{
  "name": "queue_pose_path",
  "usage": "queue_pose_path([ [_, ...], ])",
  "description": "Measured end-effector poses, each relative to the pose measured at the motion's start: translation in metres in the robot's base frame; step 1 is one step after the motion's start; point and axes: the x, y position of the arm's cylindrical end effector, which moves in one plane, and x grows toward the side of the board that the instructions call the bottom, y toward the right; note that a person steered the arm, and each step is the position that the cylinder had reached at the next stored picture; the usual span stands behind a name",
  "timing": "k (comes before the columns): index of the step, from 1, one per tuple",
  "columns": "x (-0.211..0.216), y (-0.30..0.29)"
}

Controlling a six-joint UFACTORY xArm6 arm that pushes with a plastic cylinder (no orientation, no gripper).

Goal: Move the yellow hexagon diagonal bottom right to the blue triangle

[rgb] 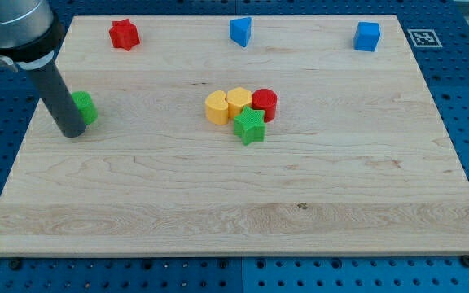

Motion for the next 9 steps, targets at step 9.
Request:
queue_pose_path([
  [9,0.071,0.290],
])
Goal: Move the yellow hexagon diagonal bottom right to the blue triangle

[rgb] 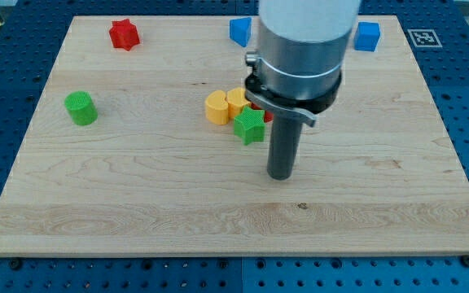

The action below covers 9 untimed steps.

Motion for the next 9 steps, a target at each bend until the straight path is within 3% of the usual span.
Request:
queue_pose_path([
  [1,0.005,0.056],
  [2,-0.011,0.071],
  [3,-0.055,0.058],
  [5,-0.050,0.000],
  [9,-0.058,0.000],
])
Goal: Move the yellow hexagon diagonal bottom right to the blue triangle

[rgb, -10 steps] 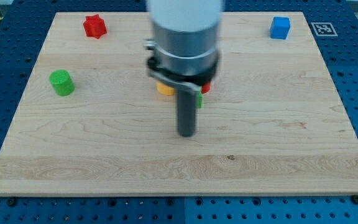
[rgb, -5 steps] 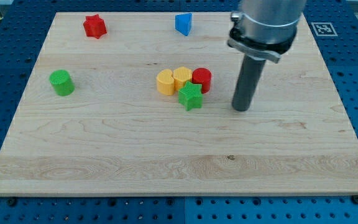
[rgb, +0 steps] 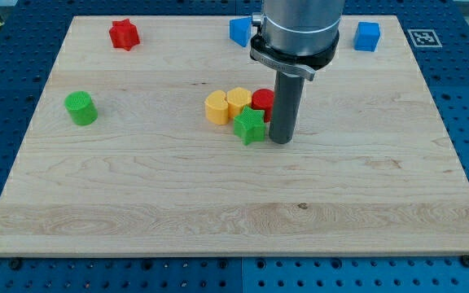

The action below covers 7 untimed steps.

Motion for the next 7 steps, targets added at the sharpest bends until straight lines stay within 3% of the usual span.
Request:
queue_pose_path([
  [2,0.000,-0.005],
  [5,-0.023,-0.078],
  [7,-0.046,-0.046],
])
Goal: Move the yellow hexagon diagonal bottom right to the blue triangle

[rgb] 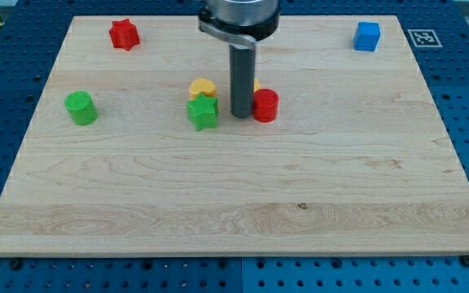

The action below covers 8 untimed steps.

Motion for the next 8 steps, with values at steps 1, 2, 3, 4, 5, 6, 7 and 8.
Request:
queue_pose_path([
  [1,-0.006,0.001],
  [2,-0.031,-0.014],
  [3,-0.034,-0.014],
  [4,-0.035,0.007],
  [5,-0.035,0.023],
  [6,-0.035,0.023],
  [7,-0.035,0.029],
  [8,-0.038,-0.019],
])
